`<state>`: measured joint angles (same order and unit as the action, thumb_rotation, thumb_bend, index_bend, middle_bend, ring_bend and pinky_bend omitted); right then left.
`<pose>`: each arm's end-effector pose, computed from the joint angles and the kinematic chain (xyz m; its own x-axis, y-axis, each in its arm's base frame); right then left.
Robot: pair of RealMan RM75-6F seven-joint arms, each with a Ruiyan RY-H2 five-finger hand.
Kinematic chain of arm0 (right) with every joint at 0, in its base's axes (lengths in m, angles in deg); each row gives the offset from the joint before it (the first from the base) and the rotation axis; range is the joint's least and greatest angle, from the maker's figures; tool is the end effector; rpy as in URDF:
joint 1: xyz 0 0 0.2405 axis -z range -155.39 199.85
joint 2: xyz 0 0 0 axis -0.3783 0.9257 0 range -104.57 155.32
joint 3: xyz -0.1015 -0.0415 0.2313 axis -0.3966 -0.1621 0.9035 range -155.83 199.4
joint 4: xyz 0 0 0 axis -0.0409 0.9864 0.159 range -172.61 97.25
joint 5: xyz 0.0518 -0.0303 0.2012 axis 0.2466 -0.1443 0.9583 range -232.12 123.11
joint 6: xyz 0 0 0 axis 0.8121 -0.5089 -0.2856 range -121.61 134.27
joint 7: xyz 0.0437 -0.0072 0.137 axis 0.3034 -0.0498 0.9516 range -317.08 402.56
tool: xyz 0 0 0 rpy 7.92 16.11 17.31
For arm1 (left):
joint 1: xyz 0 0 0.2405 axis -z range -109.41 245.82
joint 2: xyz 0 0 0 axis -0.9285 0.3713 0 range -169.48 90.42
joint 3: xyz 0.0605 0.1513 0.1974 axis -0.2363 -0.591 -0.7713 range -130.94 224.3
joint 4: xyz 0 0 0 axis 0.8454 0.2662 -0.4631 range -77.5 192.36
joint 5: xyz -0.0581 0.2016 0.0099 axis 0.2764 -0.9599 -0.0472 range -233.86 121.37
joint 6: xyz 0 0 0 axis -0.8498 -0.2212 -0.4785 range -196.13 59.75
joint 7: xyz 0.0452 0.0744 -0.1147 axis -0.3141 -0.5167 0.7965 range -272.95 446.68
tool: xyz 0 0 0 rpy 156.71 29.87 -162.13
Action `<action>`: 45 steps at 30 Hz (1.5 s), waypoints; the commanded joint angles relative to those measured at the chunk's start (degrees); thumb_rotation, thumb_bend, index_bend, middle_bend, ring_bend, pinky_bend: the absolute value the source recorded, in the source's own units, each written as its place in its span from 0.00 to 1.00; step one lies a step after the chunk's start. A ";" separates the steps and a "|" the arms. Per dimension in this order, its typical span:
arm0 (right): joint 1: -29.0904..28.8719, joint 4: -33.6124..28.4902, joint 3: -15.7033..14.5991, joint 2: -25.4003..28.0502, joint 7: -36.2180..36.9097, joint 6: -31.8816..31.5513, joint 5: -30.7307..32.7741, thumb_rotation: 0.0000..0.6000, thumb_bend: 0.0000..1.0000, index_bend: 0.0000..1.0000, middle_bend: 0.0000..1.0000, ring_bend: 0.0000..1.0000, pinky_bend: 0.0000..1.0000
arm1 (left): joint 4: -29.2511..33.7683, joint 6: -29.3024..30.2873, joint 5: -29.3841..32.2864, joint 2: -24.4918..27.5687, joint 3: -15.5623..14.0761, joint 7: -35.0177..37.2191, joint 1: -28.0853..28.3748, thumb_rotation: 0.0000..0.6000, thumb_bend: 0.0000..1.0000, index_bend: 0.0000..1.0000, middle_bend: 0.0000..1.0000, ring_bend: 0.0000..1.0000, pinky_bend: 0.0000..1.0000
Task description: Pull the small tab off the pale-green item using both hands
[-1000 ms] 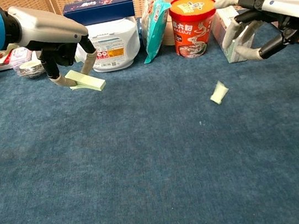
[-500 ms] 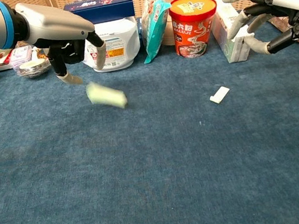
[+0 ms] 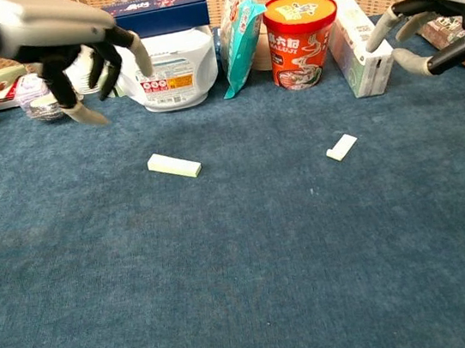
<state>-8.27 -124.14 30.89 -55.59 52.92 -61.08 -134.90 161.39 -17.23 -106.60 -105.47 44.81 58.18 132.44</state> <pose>-0.1961 -0.3141 0.0504 0.0746 -0.1800 0.9808 -0.9495 -0.3133 0.0147 -0.0870 0.3553 0.0589 0.7331 0.2135 0.6458 0.6312 -0.5673 -0.5289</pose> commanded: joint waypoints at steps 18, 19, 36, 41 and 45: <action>6.36 -3.22 0.02 5.02 -19.21 -6.94 6.67 1.00 0.49 0.03 0.37 0.19 0.24 | 11.01 33.25 -21.16 17.28 -10.67 11.91 -34.58 1.00 0.19 0.24 0.51 0.44 0.64; 6.81 -3.68 -0.12 5.28 -20.03 -7.33 6.97 1.00 0.49 0.03 0.37 0.19 0.24 | 10.52 34.28 -21.51 17.48 -10.99 12.48 -36.09 1.00 0.19 0.24 0.51 0.44 0.63; 14.36 -10.51 -3.01 6.38 -29.77 -16.66 6.65 1.00 0.49 0.04 0.37 0.17 0.21 | 3.11 46.68 -28.27 12.17 -12.28 18.52 -56.24 1.00 0.19 0.24 0.50 0.43 0.62; 14.95 -11.23 -2.80 6.42 -30.06 -17.22 6.03 1.00 0.49 0.04 0.37 0.17 0.21 | 2.90 45.94 -29.16 11.89 -10.97 18.90 -57.33 1.00 0.19 0.24 0.50 0.43 0.62; 15.20 -11.18 -2.49 6.39 -29.64 -17.27 5.81 1.00 0.49 0.04 0.37 0.17 0.21 | 3.33 45.65 -30.16 11.79 -9.96 18.75 -57.83 1.00 0.19 0.24 0.50 0.43 0.60</action>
<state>6.90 -135.34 28.36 -49.19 23.22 -78.34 -129.05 164.60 28.50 -136.62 -93.64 34.70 76.95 74.72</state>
